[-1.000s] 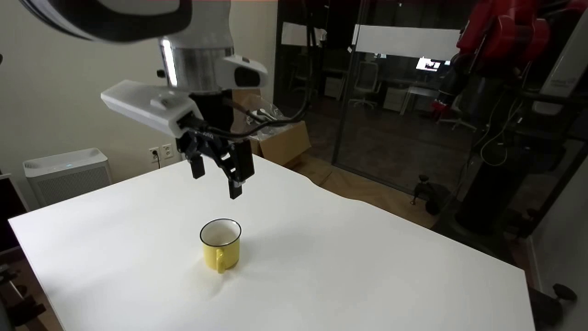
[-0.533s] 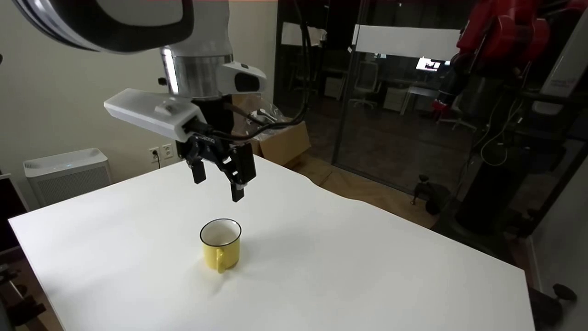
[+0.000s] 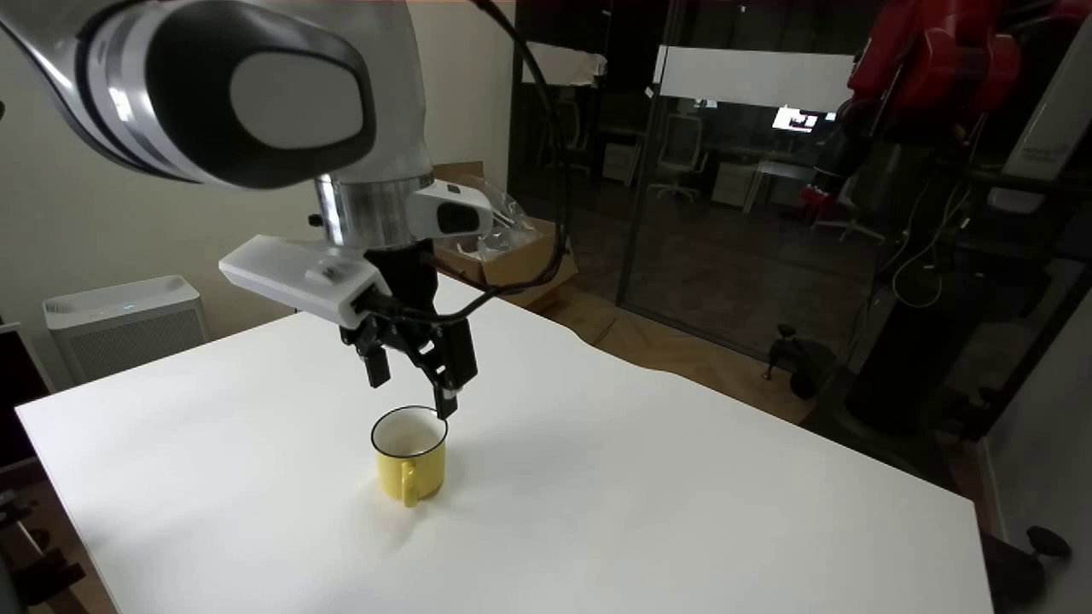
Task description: Move the cup backward
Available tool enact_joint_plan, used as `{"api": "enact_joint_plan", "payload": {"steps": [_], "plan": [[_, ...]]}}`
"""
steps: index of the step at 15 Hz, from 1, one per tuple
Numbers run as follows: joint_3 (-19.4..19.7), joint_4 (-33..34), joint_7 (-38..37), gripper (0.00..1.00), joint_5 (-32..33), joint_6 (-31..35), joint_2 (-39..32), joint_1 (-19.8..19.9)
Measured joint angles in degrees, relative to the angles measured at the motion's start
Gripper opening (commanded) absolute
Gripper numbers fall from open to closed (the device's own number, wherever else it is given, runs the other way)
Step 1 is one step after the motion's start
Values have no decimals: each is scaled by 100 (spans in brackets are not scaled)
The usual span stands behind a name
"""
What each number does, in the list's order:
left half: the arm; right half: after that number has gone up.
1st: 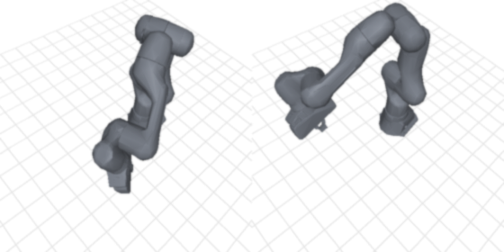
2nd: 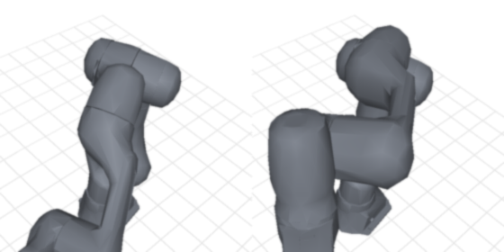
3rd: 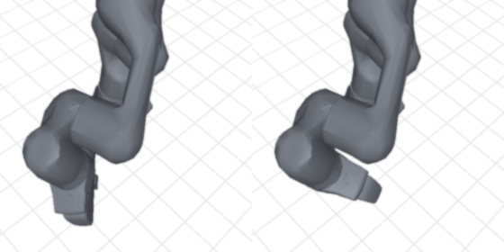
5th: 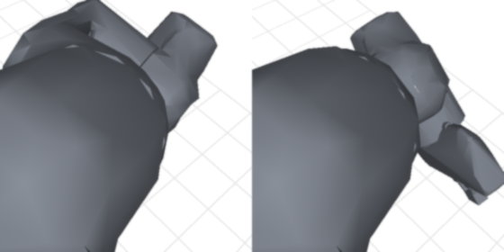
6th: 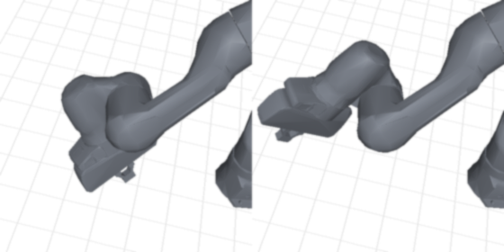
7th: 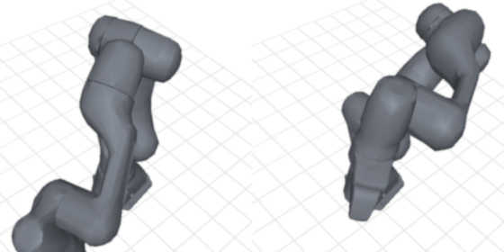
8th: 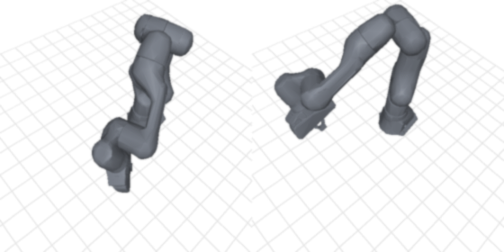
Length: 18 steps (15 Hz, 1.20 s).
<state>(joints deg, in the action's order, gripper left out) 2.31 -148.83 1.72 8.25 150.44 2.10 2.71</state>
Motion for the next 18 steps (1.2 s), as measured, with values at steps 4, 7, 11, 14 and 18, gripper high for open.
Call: {"api": "enact_joint_plan", "payload": {"steps": [4, 7, 11, 14, 18], "plan": [[-5, 330, 72, 100, -175, 105, -849, -11], [-4, 617, 70, 100, -138, 197, -1340, -14], [-3, 692, 67, 100, -141, 207, -1439, -19], [-10, 719, 53, 100, -292, 417, -1516, -20], [-54, 1094, 78, 100, -562, 529, -1968, -16]]}}
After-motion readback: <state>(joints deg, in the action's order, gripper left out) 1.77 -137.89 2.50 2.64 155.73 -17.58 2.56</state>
